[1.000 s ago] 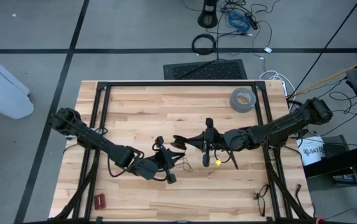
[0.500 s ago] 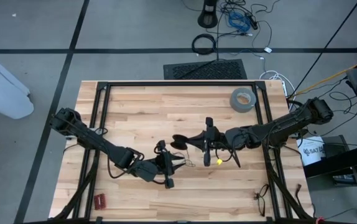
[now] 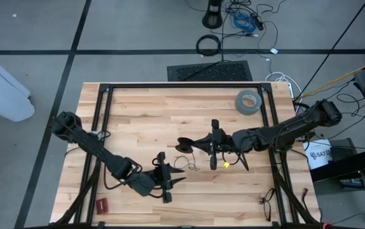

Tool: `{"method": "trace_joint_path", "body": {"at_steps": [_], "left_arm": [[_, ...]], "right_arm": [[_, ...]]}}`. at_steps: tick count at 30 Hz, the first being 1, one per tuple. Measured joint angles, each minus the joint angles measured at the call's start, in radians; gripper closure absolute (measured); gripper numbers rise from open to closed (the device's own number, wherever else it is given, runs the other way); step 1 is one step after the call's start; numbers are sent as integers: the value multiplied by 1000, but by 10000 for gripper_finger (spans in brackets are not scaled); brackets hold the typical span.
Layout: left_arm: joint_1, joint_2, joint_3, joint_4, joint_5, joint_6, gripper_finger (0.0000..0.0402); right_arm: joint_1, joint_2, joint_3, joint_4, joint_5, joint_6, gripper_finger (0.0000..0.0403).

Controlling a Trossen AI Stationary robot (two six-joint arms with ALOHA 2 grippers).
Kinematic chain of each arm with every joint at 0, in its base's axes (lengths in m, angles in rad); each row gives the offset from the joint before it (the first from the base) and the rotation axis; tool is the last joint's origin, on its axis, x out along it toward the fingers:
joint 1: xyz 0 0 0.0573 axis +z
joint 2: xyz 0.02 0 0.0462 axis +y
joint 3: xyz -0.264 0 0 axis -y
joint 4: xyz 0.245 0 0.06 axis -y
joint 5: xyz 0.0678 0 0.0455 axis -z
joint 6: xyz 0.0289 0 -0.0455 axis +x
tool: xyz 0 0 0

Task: Coil cords
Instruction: Coil the black wire onto the spool

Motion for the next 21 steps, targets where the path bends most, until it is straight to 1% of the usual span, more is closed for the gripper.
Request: {"method": "trace_joint_path", "body": {"at_steps": [3,6,7,10,14,19,21], "left_arm": [[-27,0,0,37,-1,-33,283],[-51,15,1,91,-16,-20,283],[-60,27,1,109,-39,4,283],[-85,80,1,181,-162,96,283],[-96,155,1,321,-269,171,283],[-78,244,1,461,-285,180,283],[-77,264,1,495,-291,219,283]], "right_arm": [[4,-10,0,0,-21,0,403],[8,-23,0,0,-42,0,403],[8,-28,0,0,-48,0,403],[13,-40,0,0,-50,0,403],[22,-48,0,-2,-50,-7,403],[28,-53,0,-5,-50,-12,403],[28,-57,0,-12,-50,-11,403]]}}
